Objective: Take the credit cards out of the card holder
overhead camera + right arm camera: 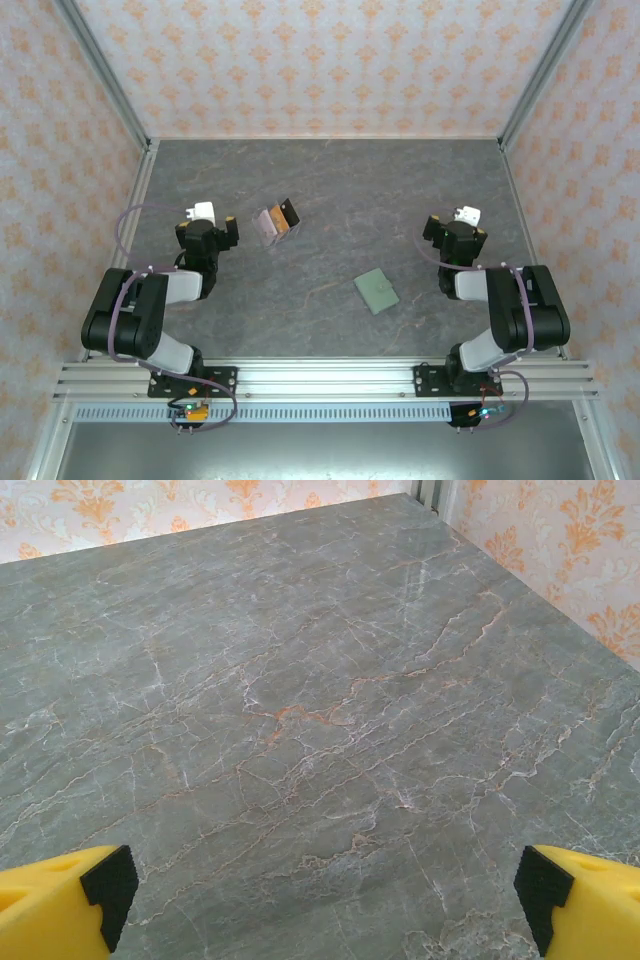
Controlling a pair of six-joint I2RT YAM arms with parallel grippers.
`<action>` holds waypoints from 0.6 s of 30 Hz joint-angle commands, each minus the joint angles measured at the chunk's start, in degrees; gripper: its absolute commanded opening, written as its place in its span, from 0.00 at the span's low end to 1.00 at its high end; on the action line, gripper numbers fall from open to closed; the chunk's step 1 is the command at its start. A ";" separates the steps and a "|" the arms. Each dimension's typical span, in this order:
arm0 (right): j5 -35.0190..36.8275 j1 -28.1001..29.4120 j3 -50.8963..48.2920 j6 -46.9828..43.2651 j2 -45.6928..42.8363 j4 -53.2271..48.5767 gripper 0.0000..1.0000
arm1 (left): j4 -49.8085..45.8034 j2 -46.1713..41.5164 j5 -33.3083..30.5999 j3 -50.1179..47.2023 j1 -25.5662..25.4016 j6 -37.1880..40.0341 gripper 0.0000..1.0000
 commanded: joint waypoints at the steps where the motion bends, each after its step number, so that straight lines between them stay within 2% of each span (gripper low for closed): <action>1: -0.29 -0.17 1.06 0.92 0.13 -0.03 0.99 | -0.65 -0.44 0.23 1.11 0.28 1.15 1.00; 18: -0.30 -0.17 1.15 0.92 0.17 -0.17 0.99 | -0.75 -0.44 0.61 1.23 0.43 1.12 1.00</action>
